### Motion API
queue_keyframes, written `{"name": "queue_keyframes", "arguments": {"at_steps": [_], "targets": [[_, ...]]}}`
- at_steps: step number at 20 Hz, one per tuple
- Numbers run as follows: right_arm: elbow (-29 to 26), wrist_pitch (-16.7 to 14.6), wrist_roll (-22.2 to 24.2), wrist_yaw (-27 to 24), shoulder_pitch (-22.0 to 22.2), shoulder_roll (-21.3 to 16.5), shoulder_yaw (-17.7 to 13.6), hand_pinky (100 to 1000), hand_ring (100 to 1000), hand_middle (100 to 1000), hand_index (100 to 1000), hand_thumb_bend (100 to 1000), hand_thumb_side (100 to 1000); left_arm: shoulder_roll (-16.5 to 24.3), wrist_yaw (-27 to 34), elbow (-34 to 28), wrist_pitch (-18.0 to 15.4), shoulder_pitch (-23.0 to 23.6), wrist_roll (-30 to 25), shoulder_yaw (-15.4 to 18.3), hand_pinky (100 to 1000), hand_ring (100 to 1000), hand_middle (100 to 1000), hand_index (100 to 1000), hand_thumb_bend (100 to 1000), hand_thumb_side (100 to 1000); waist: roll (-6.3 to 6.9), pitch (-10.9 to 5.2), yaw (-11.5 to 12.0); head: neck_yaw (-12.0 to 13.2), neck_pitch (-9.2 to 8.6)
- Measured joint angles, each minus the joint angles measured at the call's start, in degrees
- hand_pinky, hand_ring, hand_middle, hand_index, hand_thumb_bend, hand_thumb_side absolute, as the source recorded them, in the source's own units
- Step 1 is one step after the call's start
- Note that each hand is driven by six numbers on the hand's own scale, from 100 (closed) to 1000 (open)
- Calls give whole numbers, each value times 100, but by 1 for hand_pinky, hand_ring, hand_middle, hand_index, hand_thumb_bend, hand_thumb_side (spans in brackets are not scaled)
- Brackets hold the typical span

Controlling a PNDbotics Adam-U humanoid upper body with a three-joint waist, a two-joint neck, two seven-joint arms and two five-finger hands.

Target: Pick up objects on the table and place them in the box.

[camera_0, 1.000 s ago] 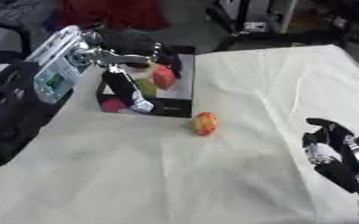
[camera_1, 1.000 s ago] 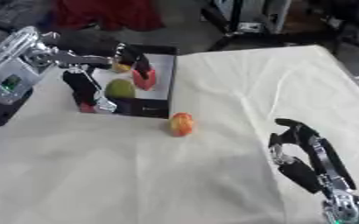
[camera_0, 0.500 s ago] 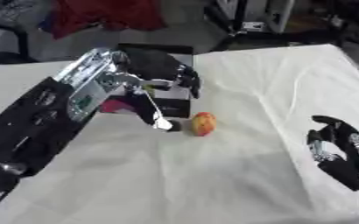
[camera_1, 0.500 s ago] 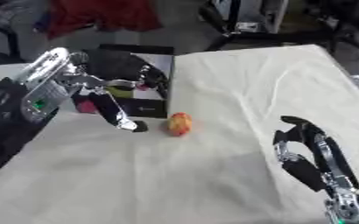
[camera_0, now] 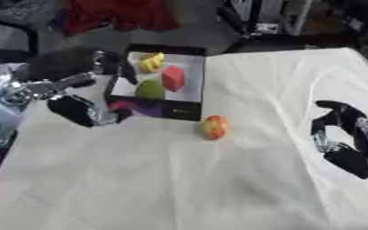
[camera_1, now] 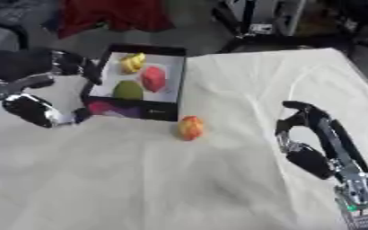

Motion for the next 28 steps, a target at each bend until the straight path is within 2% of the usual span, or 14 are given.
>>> {"name": "queue_keyframes", "arguments": {"at_steps": [3, 6, 8, 13, 17, 21, 28], "targets": [[229, -44, 295, 1, -379, -257, 306, 770, 684, 482, 842, 100, 343, -188, 527, -62, 423, 552, 619, 414, 688, 615, 644, 744, 223, 765, -14, 0, 99, -56, 0], [615, -83, 576, 96, -765, -423, 610, 772, 692, 502, 849, 100, 390, -468, 912, -58, 690, 946, 1017, 666, 681, 602, 632, 738, 211, 782, -14, 0, 206, -125, 0], [933, -126, 743, 225, -1026, -457, 811, 775, 701, 523, 853, 100, 433, -692, 1057, -24, 815, 1123, 1193, 776, 678, 597, 628, 735, 206, 792, -14, 0, 274, -165, 0], [1832, -314, 994, 708, -1561, -352, 1181, 782, 720, 565, 860, 100, 611, -1255, 1152, 79, 1009, 1312, 1428, 917, 672, 585, 616, 728, 200, 809, -14, 2, 347, -242, 0], [2456, -511, 1046, 1144, -1878, -123, 1322, 788, 736, 591, 870, 100, 718, -1576, 1151, 118, 1078, 1357, 1500, 952, 674, 585, 617, 727, 200, 820, -13, 2, 366, -277, 0], [2821, -704, 981, 1634, -2087, 31, 1385, 790, 744, 621, 875, 100, 815, -1700, 1105, 119, 1107, 1400, 1489, 970, 676, 585, 617, 726, 199, 827, -12, 25, 395, -289, 0], [3072, -841, 760, 2170, -2220, 158, 1385, 792, 749, 635, 878, 100, 805, -1795, 1043, 119, 1160, 1438, 1447, 1002, 680, 586, 617, 727, 198, 838, -12, 31, 413, -303, 0]]}}
